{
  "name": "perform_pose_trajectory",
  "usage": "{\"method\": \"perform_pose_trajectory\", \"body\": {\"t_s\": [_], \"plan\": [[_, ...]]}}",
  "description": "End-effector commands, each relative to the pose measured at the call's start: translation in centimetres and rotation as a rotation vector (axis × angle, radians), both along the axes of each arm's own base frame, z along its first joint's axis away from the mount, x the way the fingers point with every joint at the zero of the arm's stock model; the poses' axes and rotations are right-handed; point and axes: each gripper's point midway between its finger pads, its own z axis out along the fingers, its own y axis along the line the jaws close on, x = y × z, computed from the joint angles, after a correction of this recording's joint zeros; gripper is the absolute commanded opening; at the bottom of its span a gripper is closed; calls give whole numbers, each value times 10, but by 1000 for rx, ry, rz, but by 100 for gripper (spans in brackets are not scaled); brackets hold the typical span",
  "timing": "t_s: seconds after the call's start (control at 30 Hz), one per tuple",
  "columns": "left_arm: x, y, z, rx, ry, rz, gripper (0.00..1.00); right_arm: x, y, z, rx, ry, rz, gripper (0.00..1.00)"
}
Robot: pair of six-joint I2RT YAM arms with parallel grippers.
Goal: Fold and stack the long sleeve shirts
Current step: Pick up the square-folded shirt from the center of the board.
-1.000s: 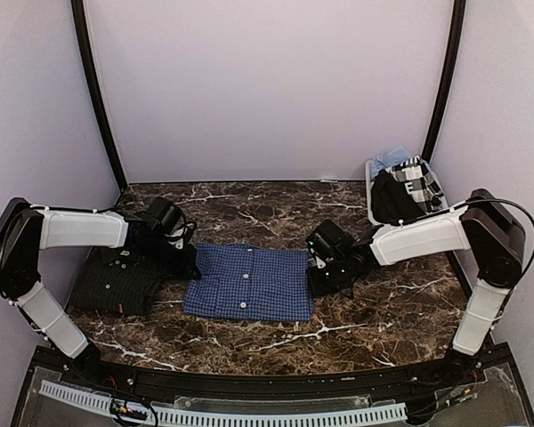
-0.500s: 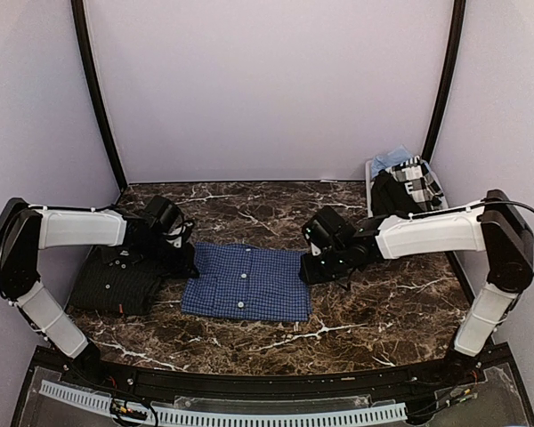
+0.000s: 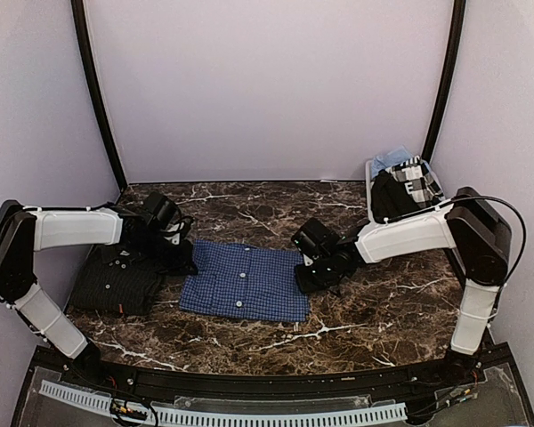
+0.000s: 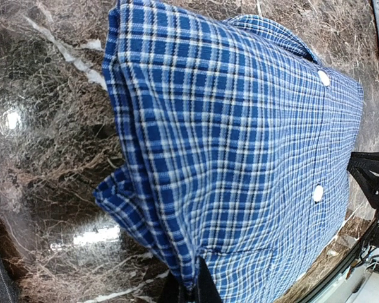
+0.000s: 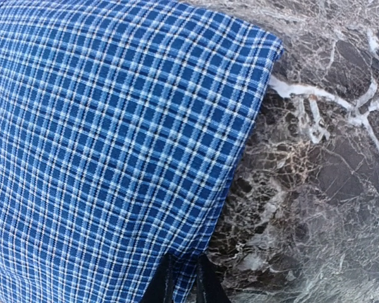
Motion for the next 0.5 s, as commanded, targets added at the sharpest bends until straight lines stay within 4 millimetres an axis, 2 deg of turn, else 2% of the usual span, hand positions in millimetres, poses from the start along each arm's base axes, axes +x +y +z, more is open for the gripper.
{"method": "perform_pose_trajectory", "body": {"t_s": [0.0,0.1,0.23,0.37,0.47], "plan": [[6,-1,25,-20,-51,-15,0,2,5,-2,-4,-6,14,11],[9,-3,32,-27,-63,-19,0,1,5,-5,-10,1,17,11],[17,-11,57,-65,-108,-32,0,-3,17,-12,25,26,38,11],[29,-26,99,-143,-171,-61,0,-2,46,-19,91,49,78,11],[33,-49,131,-236,-197,-110,0,3,81,-24,175,68,109,11]]}}
